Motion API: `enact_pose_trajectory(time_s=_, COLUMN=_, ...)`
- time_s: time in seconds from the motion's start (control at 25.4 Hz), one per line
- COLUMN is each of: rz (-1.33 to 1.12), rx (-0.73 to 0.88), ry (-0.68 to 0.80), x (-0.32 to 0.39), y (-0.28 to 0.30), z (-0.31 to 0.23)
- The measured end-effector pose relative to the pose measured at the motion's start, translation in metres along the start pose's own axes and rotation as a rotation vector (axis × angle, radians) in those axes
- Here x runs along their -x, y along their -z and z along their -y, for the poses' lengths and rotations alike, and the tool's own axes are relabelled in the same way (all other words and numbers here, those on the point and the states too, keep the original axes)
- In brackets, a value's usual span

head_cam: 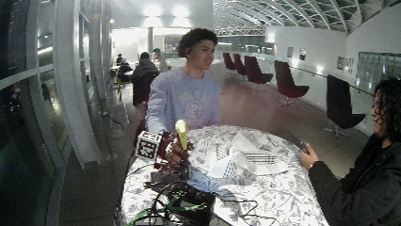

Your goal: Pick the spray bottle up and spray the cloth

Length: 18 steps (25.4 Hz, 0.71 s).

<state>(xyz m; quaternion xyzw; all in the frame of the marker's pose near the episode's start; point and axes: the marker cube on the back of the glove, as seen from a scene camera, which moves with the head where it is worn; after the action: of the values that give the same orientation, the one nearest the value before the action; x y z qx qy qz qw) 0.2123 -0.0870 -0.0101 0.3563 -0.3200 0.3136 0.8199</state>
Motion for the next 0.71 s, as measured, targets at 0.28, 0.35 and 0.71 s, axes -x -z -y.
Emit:
enact_pose_trajectory(time_s=0.28, rz=-0.015, rx=0.242, ry=0.0, x=0.027, y=0.0, z=-0.005)
enact_pose_trajectory(time_s=0.35, rz=-0.008, rx=0.351, ry=-0.007, x=0.045, y=0.0, z=-0.013)
enact_pose_trajectory(time_s=0.71, rz=0.016, rx=0.738, ry=-0.12, x=0.111, y=-0.004, z=-0.047)
